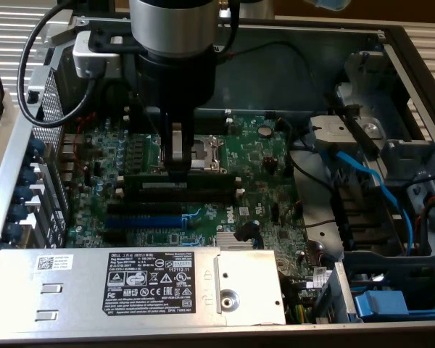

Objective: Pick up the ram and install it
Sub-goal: 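Insert the ram into the slot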

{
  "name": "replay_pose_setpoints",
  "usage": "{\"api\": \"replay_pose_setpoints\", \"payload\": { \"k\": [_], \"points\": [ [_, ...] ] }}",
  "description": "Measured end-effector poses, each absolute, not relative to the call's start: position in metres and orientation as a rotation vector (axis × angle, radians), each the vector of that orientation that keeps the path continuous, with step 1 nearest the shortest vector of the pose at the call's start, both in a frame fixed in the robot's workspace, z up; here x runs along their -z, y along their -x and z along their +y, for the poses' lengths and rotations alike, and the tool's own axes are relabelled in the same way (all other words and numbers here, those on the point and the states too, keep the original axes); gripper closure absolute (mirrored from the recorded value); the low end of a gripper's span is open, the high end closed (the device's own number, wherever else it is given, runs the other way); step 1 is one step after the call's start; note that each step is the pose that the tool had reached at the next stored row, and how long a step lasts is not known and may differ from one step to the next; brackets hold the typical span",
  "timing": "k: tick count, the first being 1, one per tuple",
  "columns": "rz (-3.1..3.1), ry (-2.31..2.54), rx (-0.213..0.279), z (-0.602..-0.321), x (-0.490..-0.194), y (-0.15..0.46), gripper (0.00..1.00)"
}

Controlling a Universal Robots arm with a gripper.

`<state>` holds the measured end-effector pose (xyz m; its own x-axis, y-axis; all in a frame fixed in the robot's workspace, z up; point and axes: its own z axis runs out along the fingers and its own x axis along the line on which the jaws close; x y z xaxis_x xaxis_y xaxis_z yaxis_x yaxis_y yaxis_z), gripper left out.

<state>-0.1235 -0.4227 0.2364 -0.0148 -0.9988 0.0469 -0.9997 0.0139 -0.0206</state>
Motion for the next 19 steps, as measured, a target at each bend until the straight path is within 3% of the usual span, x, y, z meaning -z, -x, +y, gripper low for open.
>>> {"api": "replay_pose_setpoints", "payload": {
  "k": [19],
  "points": [
    [-2.224,-2.19,-0.074,-0.4236,-0.2352,0.1227,0.88]
  ]
}}
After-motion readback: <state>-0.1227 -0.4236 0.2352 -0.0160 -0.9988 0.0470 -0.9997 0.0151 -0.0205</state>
